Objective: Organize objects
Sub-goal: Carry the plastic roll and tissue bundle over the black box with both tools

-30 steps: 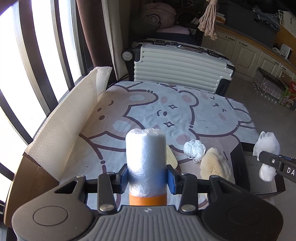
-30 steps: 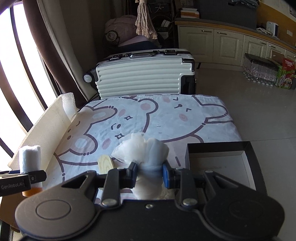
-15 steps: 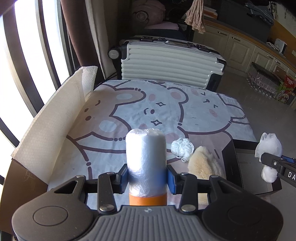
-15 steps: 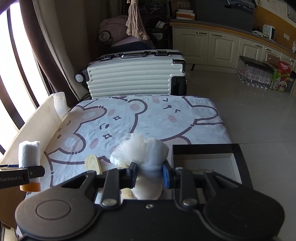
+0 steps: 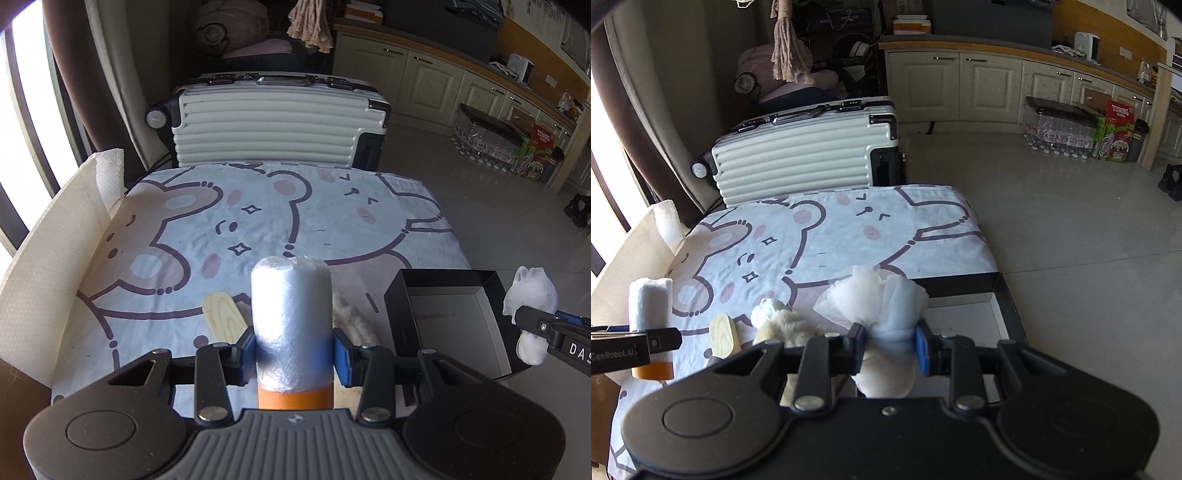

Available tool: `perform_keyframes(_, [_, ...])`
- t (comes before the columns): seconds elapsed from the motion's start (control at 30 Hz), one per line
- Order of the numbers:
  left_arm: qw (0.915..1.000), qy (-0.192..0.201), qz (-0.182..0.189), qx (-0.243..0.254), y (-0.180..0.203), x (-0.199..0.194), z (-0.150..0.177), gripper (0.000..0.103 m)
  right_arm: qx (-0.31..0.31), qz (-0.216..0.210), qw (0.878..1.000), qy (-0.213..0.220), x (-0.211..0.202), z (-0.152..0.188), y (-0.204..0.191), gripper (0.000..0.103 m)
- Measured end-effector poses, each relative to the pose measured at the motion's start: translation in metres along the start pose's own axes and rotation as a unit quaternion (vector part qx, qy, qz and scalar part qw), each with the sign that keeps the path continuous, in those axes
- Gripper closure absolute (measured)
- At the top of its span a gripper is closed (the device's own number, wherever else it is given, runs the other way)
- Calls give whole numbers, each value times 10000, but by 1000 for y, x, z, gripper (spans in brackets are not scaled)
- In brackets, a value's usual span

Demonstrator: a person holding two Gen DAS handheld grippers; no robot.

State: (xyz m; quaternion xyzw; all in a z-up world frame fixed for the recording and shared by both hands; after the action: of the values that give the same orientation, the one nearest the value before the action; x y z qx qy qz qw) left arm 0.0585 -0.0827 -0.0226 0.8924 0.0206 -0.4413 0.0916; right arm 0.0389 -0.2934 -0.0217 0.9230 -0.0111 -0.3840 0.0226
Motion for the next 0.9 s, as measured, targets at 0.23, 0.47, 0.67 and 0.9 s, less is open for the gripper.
perform_keyframes(0.23, [9997,-74,204,77,30,9,4,60,141,131,9998,-51,0,5,28,75])
perform_keyframes(0.47, [9989,-131,422,171,60,18,7,60,40,139,9998,-149,3,4,39,75])
perform_keyframes(0.67, [9981,-206,546,172,76,29,7,60,46,34,9992,-403,9,2,46,75])
perform_keyframes(0.9, [9972,-326,661,88,89,45,5,60,14,111,9980,-627,20,-6,53,75])
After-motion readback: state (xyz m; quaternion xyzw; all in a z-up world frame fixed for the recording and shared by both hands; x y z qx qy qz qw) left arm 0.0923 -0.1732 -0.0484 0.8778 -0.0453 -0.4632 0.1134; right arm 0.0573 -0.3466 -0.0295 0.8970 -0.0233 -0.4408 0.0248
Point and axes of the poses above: each gripper's, at about its wrist camera, not at the fingertips, and x roughly the way its jaws point, y to its right, z to its underside, the point moved 6 cm from there along x, roughly the way its jaws point, and after that the axes turned 11 degrees about -x, right-handed, at the moved point
